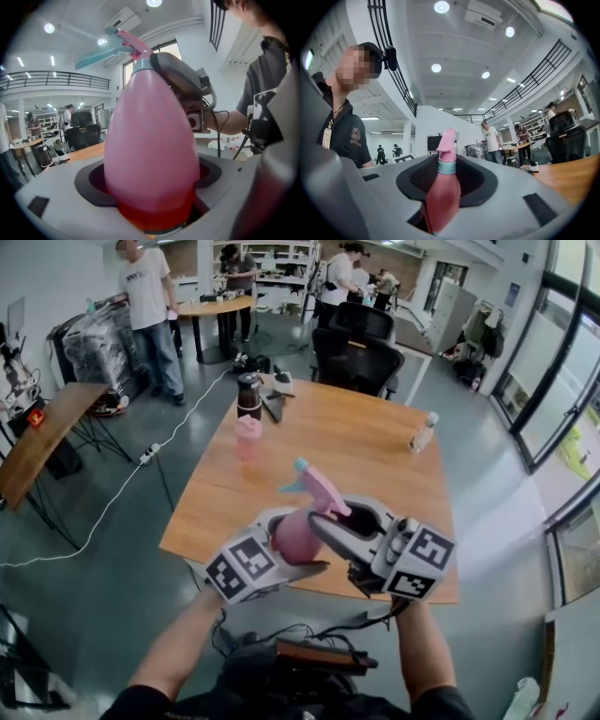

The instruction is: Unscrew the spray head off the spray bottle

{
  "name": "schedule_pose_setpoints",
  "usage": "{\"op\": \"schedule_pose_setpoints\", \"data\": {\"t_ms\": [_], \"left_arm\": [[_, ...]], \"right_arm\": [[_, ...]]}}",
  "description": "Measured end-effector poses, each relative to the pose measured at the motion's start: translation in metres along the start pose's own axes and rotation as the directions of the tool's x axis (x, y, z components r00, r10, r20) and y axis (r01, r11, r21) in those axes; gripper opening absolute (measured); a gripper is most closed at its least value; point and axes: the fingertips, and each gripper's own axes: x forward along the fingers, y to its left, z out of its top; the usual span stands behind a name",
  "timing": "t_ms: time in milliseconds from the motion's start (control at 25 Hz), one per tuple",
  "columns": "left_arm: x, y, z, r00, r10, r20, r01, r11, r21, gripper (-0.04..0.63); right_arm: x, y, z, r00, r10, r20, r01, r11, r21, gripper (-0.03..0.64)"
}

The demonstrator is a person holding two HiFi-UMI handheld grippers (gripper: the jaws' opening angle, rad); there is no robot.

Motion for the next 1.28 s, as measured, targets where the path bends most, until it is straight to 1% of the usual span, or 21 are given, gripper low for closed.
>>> {"op": "schedule_pose_setpoints", "data": {"t_ms": [240, 400, 480, 560, 640, 720, 800, 880, 960, 1000, 1040, 1080, 1160, 1200, 1240, 1280], "left_arm": [[0.006, 0.010, -0.007, 0.995, 0.094, -0.030, -0.094, 0.995, -0.016, 0.453], [0.009, 0.019, -0.013, 0.981, 0.181, -0.064, -0.183, 0.983, -0.024, 0.453], [0.010, 0.023, -0.015, 0.977, 0.202, -0.073, -0.205, 0.979, -0.023, 0.453], [0.008, 0.018, -0.013, 0.985, 0.163, -0.056, -0.164, 0.986, -0.020, 0.453], [0.004, 0.011, -0.009, 0.995, 0.099, -0.031, -0.100, 0.995, -0.012, 0.453], [0.001, 0.004, -0.003, 1.000, 0.029, -0.008, -0.029, 1.000, -0.011, 0.453], [-0.002, -0.008, 0.004, 0.998, -0.066, 0.021, 0.066, 0.997, -0.026, 0.453], [-0.006, -0.021, 0.010, 0.987, -0.156, 0.047, 0.157, 0.987, -0.027, 0.453], [-0.012, -0.032, 0.012, 0.969, -0.240, 0.059, 0.240, 0.971, -0.008, 0.453], [-0.015, -0.039, 0.014, 0.954, -0.291, 0.065, 0.292, 0.957, 0.002, 0.453], [-0.019, -0.046, 0.016, 0.935, -0.348, 0.072, 0.348, 0.937, 0.016, 0.453], [-0.024, -0.054, 0.019, 0.911, -0.406, 0.077, 0.404, 0.914, 0.034, 0.453], [-0.033, -0.070, 0.022, 0.856, -0.510, 0.082, 0.506, 0.860, 0.074, 0.453], [-0.036, -0.077, 0.023, 0.830, -0.551, 0.084, 0.545, 0.834, 0.089, 0.454], [-0.038, -0.082, 0.025, 0.810, -0.580, 0.088, 0.572, 0.814, 0.097, 0.453], [-0.038, -0.085, 0.027, 0.801, -0.591, 0.094, 0.584, 0.806, 0.099, 0.453]], "right_arm": [[-0.001, -0.008, -0.005, 0.995, -0.093, 0.021, 0.093, 0.995, 0.023, 0.126], [0.000, -0.015, -0.008, 0.985, -0.166, 0.035, 0.164, 0.985, 0.052, 0.126], [0.000, -0.019, -0.009, 0.980, -0.197, 0.037, 0.195, 0.979, 0.064, 0.126], [-0.001, -0.016, -0.009, 0.980, -0.196, 0.029, 0.194, 0.980, 0.051, 0.126], [-0.002, -0.012, -0.007, 0.984, -0.176, 0.014, 0.175, 0.984, 0.023, 0.129], [-0.002, -0.007, -0.003, 0.989, -0.147, 0.003, 0.147, 0.989, 0.001, 0.132], [-0.002, -0.001, 0.001, 0.995, -0.103, -0.001, 0.103, 0.995, -0.006, 0.130], [-0.003, 0.008, 0.004, 0.999, -0.049, -0.006, 0.049, 0.999, -0.011, 0.130], [-0.005, 0.017, 0.007, 1.000, 0.019, -0.010, -0.020, 1.000, -0.017, 0.130], [-0.007, 0.022, 0.008, 0.998, 0.062, -0.008, -0.063, 0.998, -0.018, 0.132], [-0.008, 0.028, 0.009, 0.994, 0.111, -0.005, -0.111, 0.994, -0.018, 0.132], [-0.010, 0.034, 0.011, 0.987, 0.163, -0.002, -0.163, 0.986, -0.019, 0.133], [-0.015, 0.046, 0.013, 0.962, 0.273, 0.004, -0.273, 0.962, -0.018, 0.133], [-0.018, 0.051, 0.014, 0.946, 0.323, 0.008, -0.323, 0.946, -0.015, 0.133], [-0.020, 0.055, 0.015, 0.932, 0.363, 0.011, -0.362, 0.932, -0.012, 0.135], [-0.021, 0.056, 0.016, 0.923, 0.385, 0.014, -0.385, 0.923, -0.011, 0.135]]}}
